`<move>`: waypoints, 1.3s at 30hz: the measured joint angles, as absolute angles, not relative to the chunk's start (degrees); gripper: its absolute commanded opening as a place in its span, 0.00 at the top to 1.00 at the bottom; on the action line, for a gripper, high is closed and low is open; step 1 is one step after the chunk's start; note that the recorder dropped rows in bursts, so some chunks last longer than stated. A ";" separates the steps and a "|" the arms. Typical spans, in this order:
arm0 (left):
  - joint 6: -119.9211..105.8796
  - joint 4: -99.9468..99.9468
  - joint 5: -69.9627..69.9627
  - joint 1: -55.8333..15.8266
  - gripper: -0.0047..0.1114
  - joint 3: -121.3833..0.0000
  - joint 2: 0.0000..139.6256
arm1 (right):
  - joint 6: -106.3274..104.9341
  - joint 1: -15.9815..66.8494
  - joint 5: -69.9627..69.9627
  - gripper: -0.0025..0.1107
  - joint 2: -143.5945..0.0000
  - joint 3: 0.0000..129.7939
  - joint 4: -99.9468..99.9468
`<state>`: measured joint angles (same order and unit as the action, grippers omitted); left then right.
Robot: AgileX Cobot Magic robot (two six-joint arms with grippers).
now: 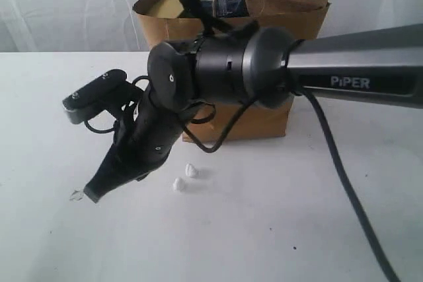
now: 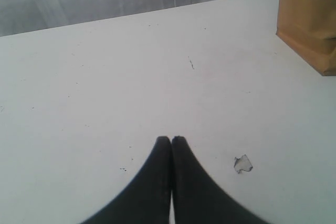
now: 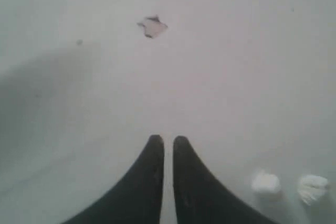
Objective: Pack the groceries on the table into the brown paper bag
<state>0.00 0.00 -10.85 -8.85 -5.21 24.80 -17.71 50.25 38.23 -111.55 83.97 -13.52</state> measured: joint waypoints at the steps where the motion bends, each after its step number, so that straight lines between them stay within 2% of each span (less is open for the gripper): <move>1: 0.00 0.00 -10.85 -8.85 0.96 -5.21 24.80 | -15.32 49.99 38.85 0.79 -112.30 83.97 -10.35; 3: 0.00 0.00 -10.85 -8.85 0.96 -5.21 24.80 | -8.60 48.25 40.31 0.72 -114.05 84.00 -4.94; 6: 0.00 0.00 -10.85 -8.85 0.96 -5.21 24.80 | -2.95 45.43 41.97 0.68 -115.74 84.24 -2.26; 26: 0.00 0.00 -10.85 -8.85 0.96 -5.21 24.80 | 1.08 43.67 38.02 0.68 -121.53 84.60 -2.93; 28: 0.00 0.00 -10.85 -8.85 0.96 -5.21 24.80 | 1.08 43.67 38.02 0.71 -121.67 84.60 -2.93; 34: 0.00 0.00 -10.85 -8.85 0.96 -5.21 24.80 | 1.08 43.67 38.87 0.96 -121.67 84.60 -3.07; 39: 0.00 0.00 -10.85 -8.85 0.96 -5.21 24.80 | 1.08 43.67 43.02 0.98 -121.67 85.23 -5.52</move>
<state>0.00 0.00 -10.85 -8.85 -5.21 24.80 1.08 43.67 43.02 -121.67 85.23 -5.52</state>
